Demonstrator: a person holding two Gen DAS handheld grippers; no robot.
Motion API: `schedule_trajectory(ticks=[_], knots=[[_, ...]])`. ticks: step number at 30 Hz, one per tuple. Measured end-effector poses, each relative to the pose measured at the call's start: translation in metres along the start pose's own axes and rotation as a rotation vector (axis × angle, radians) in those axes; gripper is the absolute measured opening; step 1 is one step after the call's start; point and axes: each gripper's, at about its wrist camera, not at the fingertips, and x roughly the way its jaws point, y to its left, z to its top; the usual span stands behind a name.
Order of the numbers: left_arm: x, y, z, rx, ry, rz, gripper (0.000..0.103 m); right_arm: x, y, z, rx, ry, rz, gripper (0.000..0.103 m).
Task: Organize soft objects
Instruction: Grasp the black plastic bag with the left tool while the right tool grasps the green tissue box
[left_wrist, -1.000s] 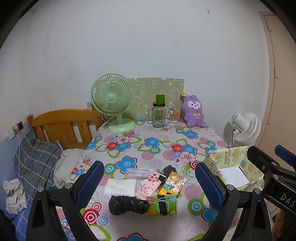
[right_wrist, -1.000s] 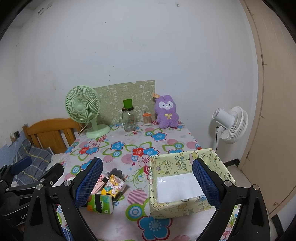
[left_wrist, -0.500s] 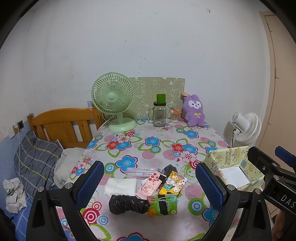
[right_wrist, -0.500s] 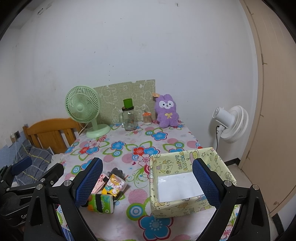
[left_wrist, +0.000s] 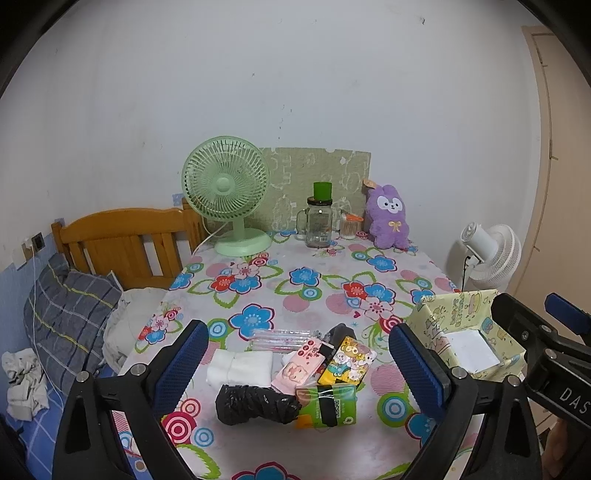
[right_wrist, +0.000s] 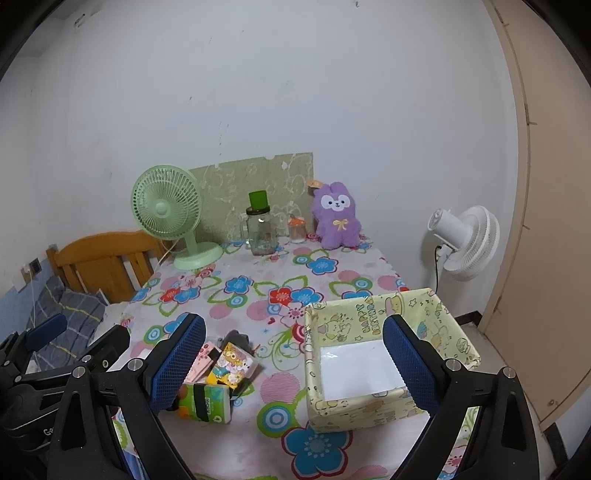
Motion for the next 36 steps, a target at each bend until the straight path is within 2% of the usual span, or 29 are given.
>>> schedule_trajectory(ticks=[21, 28, 36], knots=[[0.034, 0.025, -0.017, 0.015, 0.075, 0.022, 0.093, 0.042, 0.043, -0.013, -0.044, 0.074, 0.036, 0.092], [0.044, 0.034, -0.029, 0.010, 0.098, 0.031, 0.093, 0.055, 0.056, -0.020, -0.045, 0.094, 0.079, 0.092], [0.068, 0.045, -0.050, 0.022, 0.159, 0.032, 0.090, 0.076, 0.072, -0.039, -0.035, 0.117, 0.089, 0.092]])
